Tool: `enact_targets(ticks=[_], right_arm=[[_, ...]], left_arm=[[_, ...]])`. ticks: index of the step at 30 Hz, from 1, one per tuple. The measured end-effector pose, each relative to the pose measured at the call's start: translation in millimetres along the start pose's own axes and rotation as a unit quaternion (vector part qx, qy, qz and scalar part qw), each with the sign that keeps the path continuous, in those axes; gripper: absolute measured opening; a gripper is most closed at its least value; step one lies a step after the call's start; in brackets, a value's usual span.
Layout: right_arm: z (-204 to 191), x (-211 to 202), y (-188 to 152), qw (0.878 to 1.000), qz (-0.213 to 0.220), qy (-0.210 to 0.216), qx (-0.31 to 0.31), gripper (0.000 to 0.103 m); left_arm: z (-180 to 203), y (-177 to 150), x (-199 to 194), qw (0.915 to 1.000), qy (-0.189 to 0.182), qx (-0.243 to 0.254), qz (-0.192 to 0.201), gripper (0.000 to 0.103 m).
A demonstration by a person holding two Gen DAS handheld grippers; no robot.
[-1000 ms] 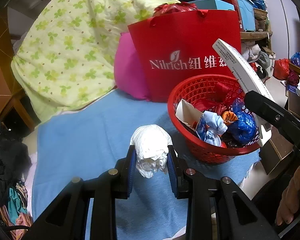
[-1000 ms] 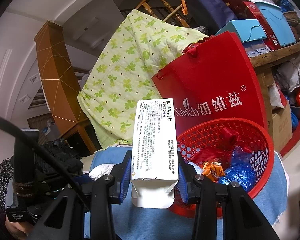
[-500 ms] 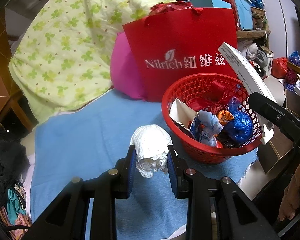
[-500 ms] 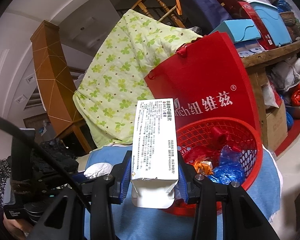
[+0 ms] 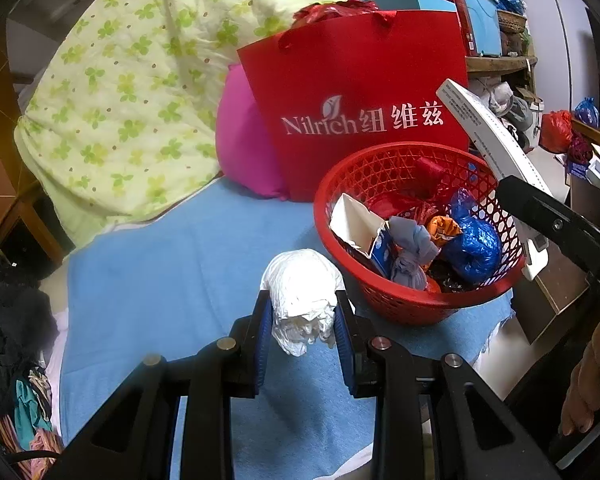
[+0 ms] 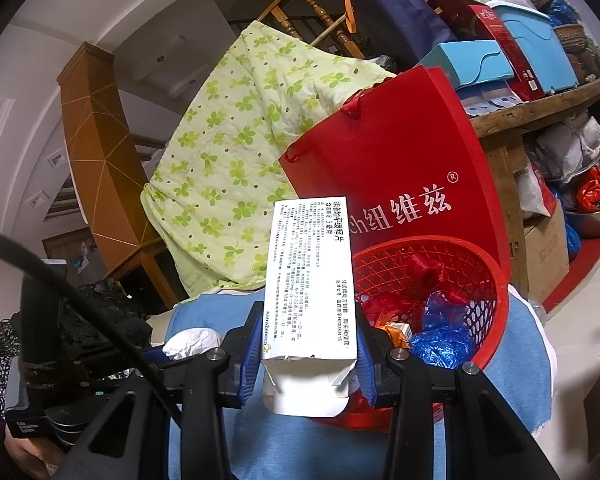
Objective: Collect trash
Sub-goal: 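Hold the box and tissue just above the red basket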
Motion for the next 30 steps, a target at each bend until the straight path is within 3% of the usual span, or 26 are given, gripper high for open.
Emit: enact_targets(ticks=[30], right_arm=[[-0.1, 0.0, 0.4, 1.000, -0.001, 0.000, -0.001, 0.042]], left_arm=[[4.3, 0.4, 2.6, 1.0000, -0.005, 0.005, -0.003, 0.031]])
Point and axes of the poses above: each gripper's, at about its wrist camera, not at the fingertips, and x roughly the way its jaws point, z to its right, y to its top, the point moved 9 cm from there along x, roughly the way its jaws point, and after that the axes turned 9 degrees about -z, right-handed, at the moved point
